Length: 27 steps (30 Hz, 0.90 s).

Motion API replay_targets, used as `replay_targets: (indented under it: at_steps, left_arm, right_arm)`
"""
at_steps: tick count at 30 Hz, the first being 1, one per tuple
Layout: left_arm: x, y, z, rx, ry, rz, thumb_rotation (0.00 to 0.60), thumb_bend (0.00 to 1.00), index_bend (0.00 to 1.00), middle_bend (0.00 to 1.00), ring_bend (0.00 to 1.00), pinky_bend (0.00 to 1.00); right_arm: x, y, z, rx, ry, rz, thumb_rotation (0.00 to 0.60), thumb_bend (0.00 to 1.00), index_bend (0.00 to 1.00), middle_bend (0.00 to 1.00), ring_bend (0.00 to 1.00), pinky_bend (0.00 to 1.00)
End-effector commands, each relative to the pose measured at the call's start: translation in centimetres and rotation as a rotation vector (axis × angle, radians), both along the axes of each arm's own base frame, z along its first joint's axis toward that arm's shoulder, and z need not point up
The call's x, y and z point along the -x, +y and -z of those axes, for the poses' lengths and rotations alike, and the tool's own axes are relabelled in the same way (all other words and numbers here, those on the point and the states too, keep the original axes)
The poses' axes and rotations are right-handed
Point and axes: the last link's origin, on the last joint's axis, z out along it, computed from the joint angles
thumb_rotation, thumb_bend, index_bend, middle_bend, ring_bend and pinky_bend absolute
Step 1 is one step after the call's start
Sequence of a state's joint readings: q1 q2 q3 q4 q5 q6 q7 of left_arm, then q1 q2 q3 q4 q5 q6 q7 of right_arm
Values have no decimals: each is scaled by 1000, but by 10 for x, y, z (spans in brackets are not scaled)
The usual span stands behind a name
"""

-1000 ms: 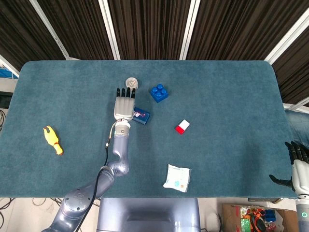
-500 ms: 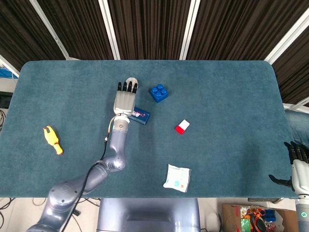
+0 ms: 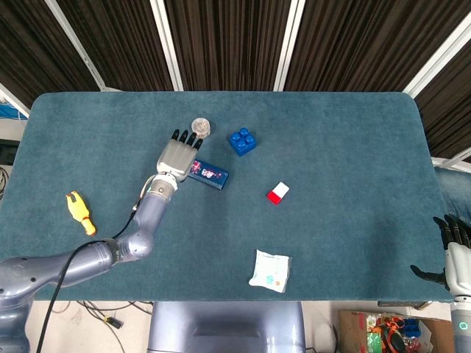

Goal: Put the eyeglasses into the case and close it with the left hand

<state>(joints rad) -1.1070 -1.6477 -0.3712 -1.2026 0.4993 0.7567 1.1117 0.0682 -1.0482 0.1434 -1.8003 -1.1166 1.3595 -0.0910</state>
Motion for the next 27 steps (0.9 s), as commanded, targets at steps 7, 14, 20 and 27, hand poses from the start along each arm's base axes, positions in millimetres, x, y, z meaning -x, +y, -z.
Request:
replay_targets:
  at_steps: [7,14,20,27]
  left_arm:
    - [11,-3,16,63,14,-25,600,241,126,110,21,75]
    - [8,1,33,62,-10,-14,600,241,133,110,21,75]
    - [10,4,47,75,-11,-19,600,243,137,117,21,75]
    - [10,5,60,89,-11,-19,600,247,153,174,23,75]
  right_arm:
    - [1,0,-1,2,-6,7,600,117,120,0,86,225]
    - [1,0,-1,-1,-8,12,600,117,123,0,87,225]
    - [1,1,0,-5,-10,17,600,117,127,0,87,225]
    - [0,1,0,-10,-15,14,600,118,141,0,87,225]
